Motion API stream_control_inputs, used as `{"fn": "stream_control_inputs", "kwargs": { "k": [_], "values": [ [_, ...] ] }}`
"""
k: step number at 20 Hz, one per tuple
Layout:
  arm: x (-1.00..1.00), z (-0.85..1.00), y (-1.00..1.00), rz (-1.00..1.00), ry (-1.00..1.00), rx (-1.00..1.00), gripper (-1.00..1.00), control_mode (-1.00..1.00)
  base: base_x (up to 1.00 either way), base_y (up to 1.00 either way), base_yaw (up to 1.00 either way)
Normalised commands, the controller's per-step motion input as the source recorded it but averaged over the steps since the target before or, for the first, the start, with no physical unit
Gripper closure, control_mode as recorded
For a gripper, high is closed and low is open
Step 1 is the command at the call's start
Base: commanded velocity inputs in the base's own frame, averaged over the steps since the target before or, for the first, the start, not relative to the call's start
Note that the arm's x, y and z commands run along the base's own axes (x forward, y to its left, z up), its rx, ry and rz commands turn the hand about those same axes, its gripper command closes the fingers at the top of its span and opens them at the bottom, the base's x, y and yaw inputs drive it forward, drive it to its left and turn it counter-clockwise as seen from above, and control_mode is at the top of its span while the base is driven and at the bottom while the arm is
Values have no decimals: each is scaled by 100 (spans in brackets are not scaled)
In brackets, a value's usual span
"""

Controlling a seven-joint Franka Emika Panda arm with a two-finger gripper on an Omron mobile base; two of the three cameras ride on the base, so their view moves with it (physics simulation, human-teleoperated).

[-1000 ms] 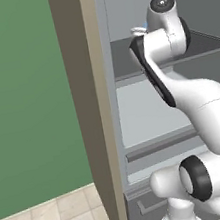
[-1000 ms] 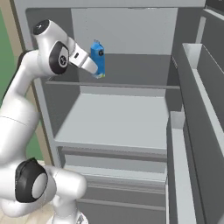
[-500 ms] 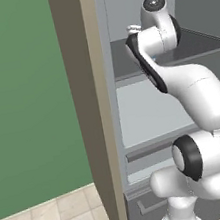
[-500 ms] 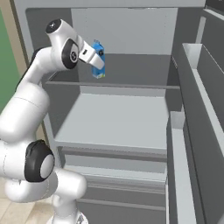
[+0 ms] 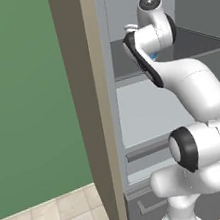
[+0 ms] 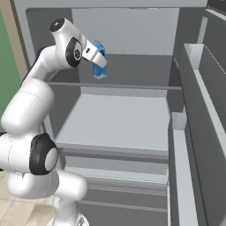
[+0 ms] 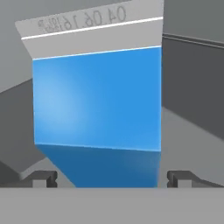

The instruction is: Take a sugar cube from the saucer and place it inside the coffee. Then, grab milk from the fridge and place it next to the coffee on the counter to sweeten the coffee.

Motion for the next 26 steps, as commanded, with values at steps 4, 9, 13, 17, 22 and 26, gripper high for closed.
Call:
{"fn": "stream_control_inputs", "kwargs": {
  "k": [4,9,13,17,22,26],
  "values": [
    [12,-9,0,0,-1,-6,-100,-100,0,0,0],
    [8,-10,-2,0,-1,-3,-100,-100,0,0,0],
    [0,0,-6,0,0,0,-100,-100,0,0,0],
    [0,-2,-1,0,0,0,-100,-100,0,0,0],
    [0,-6,-2,0,0,0,-100,-100,0,0,0],
    [0,-6,0,0,0,0,-100,-100,0,0,0]
  ]
}}
